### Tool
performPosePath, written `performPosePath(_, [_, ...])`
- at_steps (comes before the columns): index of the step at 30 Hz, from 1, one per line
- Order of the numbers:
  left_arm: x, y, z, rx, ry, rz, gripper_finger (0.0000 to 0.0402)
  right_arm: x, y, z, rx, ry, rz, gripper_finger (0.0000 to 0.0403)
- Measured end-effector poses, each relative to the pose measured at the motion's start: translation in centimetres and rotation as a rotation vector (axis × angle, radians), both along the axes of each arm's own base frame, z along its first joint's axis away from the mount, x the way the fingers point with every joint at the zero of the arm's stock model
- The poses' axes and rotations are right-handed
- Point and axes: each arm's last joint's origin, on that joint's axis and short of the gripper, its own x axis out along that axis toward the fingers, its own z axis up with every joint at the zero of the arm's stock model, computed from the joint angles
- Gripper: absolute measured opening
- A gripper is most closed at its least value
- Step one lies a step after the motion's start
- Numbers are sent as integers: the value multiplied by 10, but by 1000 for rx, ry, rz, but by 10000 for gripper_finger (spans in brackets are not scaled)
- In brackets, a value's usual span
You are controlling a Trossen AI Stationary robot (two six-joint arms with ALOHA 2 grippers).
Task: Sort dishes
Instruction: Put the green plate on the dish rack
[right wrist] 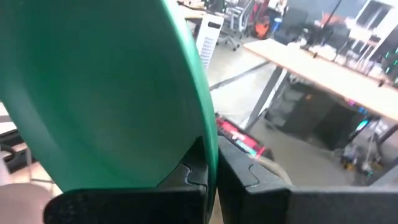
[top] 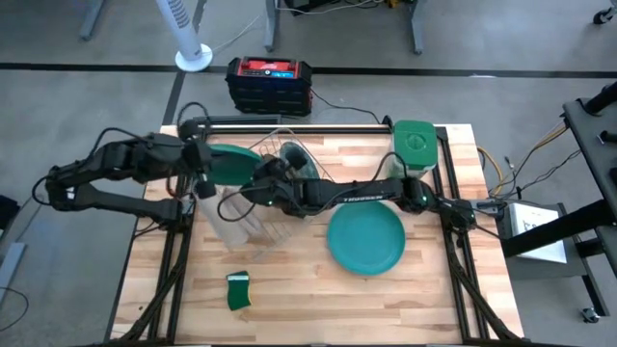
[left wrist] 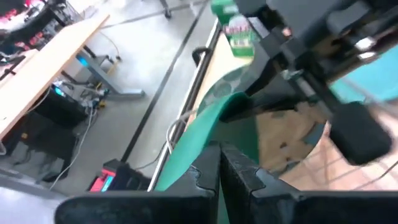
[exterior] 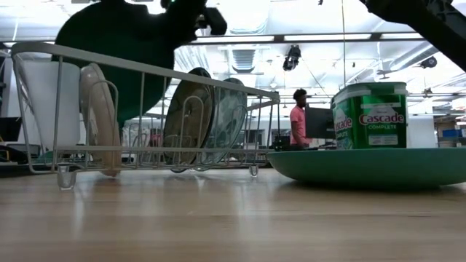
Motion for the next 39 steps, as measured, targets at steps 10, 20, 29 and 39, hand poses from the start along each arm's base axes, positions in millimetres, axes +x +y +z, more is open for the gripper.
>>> performPosePath(10, [-13, -7, -4, -186, 32, -37, 0, -18, -44, 46, -81, 97, 83, 2])
performPosePath(20, [-15, -22, -25, -355, 208, -12, 0, -36, -91, 77, -143, 200, 359, 2])
performPosePath(29, [-4, -47, -57, -407, 371, -68, 0, -43, -142, 76, -218, 267, 654, 2])
performPosePath(39, [-3, -53, -96, -426, 507, -10, 0, -50, -166, 76, -210, 259, 662, 2])
